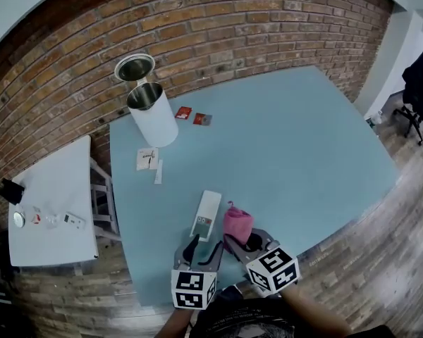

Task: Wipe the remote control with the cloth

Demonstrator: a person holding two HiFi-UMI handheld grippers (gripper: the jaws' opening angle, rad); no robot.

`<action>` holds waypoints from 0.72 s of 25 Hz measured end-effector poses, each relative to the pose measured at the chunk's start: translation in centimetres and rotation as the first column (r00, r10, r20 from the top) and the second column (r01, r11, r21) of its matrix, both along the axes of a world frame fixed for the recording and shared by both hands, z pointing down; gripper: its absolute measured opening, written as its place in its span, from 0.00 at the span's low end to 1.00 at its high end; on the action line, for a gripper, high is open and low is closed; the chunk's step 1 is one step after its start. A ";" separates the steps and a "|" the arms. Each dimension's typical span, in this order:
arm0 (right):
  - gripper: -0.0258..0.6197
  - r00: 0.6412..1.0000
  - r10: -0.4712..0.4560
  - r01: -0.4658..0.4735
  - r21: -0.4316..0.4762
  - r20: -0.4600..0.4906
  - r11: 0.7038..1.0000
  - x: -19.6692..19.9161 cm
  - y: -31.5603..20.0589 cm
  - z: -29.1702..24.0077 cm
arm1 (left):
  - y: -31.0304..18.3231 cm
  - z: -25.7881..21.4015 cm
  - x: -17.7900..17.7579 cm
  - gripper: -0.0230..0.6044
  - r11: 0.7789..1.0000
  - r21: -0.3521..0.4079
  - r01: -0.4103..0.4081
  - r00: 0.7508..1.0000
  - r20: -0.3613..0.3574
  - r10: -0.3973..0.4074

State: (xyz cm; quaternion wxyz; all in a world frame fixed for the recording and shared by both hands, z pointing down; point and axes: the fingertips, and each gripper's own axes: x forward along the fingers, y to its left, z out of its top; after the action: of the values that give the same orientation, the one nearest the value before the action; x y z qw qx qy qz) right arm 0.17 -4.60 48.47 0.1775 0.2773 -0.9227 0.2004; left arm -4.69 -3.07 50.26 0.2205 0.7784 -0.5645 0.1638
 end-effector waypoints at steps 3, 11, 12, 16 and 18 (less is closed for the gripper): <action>0.15 1.000 0.007 -0.007 0.031 0.002 0.999 0.9 0.4 -1.2 | 0.4 -1.5 1.5 0.42 0.999 0.045 0.016 1.000 -0.004 -0.016; 0.15 1.000 -0.011 0.009 0.059 0.026 0.998 3.1 1.8 -3.1 | 2.1 -5.9 2.8 0.04 0.978 0.146 0.150 0.989 -0.012 -0.149; 0.15 0.999 -0.020 0.019 0.062 0.026 0.998 3.3 2.1 -3.2 | 2.3 -6.2 3.0 0.04 0.976 0.151 0.156 0.988 -0.009 -0.156; 0.15 0.998 -0.058 0.056 0.066 0.030 0.996 3.7 3.2 -3.2 | 3.6 -6.5 3.8 0.04 0.970 0.155 0.184 0.982 0.001 -0.187; 0.14 0.997 -0.073 0.070 0.071 0.031 0.995 3.9 3.6 -3.4 | 4.2 -6.6 4.0 0.04 0.968 0.153 0.199 0.980 0.001 -0.201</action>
State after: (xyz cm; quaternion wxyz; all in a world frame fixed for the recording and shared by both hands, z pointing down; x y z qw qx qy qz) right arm 4.03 -0.96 45.10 0.1592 0.2467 -0.9414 0.1661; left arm -0.71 1.10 43.67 0.1710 0.7307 -0.6528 0.1037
